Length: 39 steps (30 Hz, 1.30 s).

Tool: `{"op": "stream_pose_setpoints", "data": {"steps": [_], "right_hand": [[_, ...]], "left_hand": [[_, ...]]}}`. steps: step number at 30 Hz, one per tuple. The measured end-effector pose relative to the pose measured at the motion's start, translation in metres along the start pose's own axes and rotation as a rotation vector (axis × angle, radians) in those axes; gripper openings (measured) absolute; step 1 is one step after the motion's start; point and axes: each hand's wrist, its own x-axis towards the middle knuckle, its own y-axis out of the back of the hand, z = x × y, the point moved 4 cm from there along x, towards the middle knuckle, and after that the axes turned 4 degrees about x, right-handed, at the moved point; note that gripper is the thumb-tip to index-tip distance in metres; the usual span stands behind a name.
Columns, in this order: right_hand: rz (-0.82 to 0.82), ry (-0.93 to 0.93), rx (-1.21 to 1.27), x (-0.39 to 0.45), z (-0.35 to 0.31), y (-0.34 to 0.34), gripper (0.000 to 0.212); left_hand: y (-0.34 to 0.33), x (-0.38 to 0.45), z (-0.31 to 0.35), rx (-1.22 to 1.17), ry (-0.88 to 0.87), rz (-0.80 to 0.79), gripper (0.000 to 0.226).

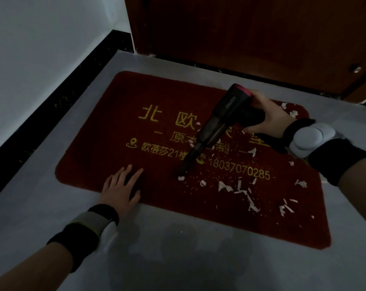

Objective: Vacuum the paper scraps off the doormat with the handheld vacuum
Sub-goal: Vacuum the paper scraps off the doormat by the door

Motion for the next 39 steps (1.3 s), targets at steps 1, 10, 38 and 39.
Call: {"op": "stream_pose_setpoints", "data": {"steps": [1, 10, 38, 39], "right_hand": [[0.039, 0.005, 0.002, 0.001, 0.000, 0.003, 0.092], [0.338, -0.032, 0.006, 0.005, 0.010, 0.027, 0.096], [0.342, 0.022, -0.027, -0.006, 0.008, 0.033, 0.094], [0.334, 0.034, -0.027, -0.006, 0.006, 0.034, 0.095]], "left_hand": [[0.000, 0.000, 0.000, 0.004, 0.001, -0.006, 0.066], [0.000, 0.000, -0.001, 0.012, 0.002, -0.022, 0.065], [0.001, 0.000, 0.000, 0.039, -0.007, -0.046, 0.064], [0.001, -0.001, 0.000, 0.038, -0.008, -0.042, 0.064]]}}
